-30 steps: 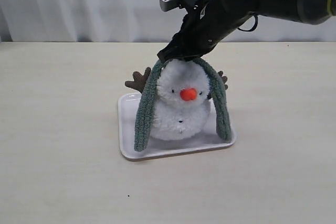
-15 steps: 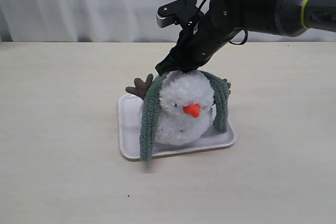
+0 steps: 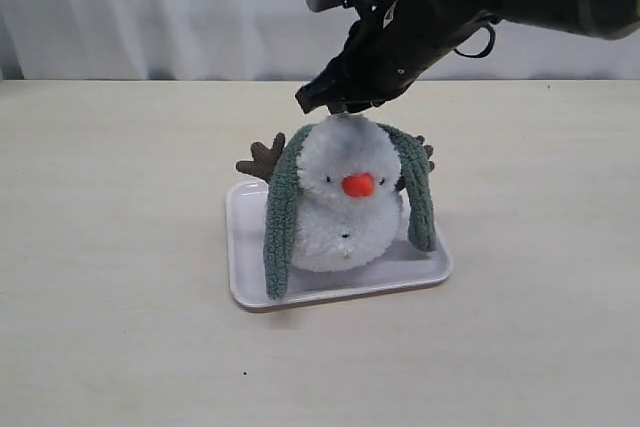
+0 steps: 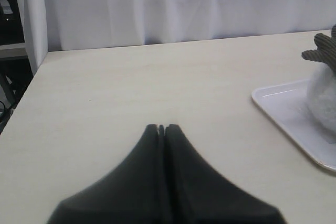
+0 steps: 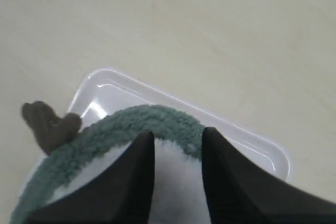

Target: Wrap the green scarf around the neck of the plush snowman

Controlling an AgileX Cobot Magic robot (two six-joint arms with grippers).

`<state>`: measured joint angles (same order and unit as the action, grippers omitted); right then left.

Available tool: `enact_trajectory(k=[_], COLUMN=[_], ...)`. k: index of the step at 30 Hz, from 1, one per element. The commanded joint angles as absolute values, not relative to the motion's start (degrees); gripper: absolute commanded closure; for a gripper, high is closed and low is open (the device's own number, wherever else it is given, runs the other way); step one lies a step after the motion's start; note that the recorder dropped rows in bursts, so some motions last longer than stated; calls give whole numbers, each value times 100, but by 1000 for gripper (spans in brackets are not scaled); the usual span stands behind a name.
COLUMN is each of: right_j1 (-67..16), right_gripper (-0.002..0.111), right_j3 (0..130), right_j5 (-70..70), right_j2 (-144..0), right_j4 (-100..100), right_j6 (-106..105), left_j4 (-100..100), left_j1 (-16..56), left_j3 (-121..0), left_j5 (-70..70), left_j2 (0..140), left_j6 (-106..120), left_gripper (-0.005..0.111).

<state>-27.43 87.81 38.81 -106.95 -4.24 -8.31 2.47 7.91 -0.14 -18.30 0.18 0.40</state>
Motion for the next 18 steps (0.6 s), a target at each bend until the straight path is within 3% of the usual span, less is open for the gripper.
enact_trajectory(k=[1,4,9,14,18], right_j1=[-2750,-2841,-3515,-4021,-4270], right_gripper=[78,78,78,78,74], right_j3=[8792,8792,8559,8493,8493], right_j5=[4168,4563,4502,4388,4945], right_j2=[-10374,-10337,-10353,-10525,-10784], right_j4=[-1254,-2029,-1440,-126,105], right_j6=[-1350,-1972,-1872,185,287], left_j4=[226,226,226,226,226], left_j1=[776,776,776,776,776], left_j3=[0,0,0,0,0], left_j5=[-1774,-1774,-1774,-1774,-1774], left_j2=[0,0,0,0,0], left_j6=[31,31,31,31,31], left_gripper=[107,107,107,107,107])
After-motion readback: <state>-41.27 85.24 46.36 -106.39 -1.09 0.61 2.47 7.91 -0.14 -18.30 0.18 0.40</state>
